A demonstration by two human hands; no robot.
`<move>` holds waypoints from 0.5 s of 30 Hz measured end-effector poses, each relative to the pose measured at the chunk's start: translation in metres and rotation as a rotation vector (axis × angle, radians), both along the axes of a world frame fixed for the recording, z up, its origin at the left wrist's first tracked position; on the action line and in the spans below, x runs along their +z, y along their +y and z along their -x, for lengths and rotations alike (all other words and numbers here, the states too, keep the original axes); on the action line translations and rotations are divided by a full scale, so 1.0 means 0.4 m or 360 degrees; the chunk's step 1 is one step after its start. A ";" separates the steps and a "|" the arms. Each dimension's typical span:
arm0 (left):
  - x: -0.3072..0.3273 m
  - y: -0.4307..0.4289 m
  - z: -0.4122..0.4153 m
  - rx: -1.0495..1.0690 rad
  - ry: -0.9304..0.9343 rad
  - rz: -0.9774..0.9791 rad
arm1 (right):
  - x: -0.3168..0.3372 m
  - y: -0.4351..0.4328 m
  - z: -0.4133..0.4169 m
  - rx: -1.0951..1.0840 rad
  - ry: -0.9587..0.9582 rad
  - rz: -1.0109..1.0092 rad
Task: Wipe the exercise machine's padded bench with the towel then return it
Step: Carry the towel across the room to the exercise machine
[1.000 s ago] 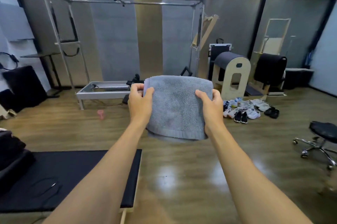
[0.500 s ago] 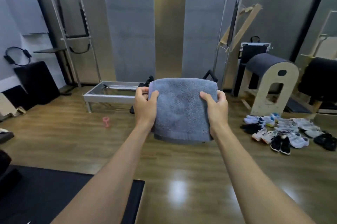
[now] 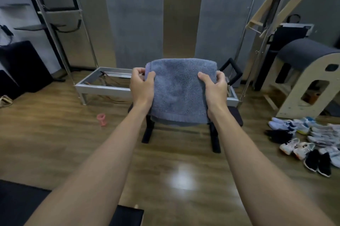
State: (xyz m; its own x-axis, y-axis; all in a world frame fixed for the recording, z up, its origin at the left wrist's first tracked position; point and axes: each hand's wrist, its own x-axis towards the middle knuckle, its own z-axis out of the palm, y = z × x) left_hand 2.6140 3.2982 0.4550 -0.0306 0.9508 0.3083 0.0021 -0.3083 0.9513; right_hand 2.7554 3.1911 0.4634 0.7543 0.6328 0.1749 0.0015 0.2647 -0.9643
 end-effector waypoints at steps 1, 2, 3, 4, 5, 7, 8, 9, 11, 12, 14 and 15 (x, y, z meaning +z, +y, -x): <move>-0.007 0.054 -0.033 -0.0011 0.0006 0.0016 | -0.004 0.056 -0.034 0.0002 0.0006 0.0002; -0.014 0.108 -0.067 -0.0012 0.0008 0.0027 | -0.012 0.115 -0.071 0.0008 0.0012 0.0006; -0.022 0.159 -0.100 0.0004 0.0005 0.0033 | -0.021 0.171 -0.105 0.0018 0.0022 0.0008; -0.032 0.209 -0.131 0.0032 0.0007 0.0032 | -0.033 0.227 -0.138 0.0032 0.0028 0.0005; -0.042 0.257 -0.160 0.0062 0.0017 0.0031 | -0.045 0.281 -0.169 0.0049 0.0035 0.0004; -0.063 0.354 -0.214 0.0108 0.0019 0.0043 | -0.070 0.387 -0.230 0.0086 0.0055 0.0011; -0.075 0.398 -0.237 0.0120 0.0011 0.0054 | -0.083 0.434 -0.258 0.0106 0.0065 0.0024; -0.085 0.441 -0.258 0.0127 0.0006 0.0065 | -0.093 0.480 -0.283 0.0126 0.0074 0.0037; -0.102 0.531 -0.298 0.0120 -0.0003 0.0090 | -0.107 0.574 -0.329 0.0155 0.0089 0.0066; -0.110 0.572 -0.316 0.0121 -0.0014 0.0107 | -0.114 0.619 -0.348 0.0161 0.0094 0.0085; -0.129 0.649 -0.341 0.0129 -0.0014 0.0140 | -0.134 0.705 -0.376 0.0170 0.0106 0.0117; -0.142 0.693 -0.353 0.0132 -0.0003 0.0153 | -0.146 0.752 -0.389 0.0172 0.0118 0.0126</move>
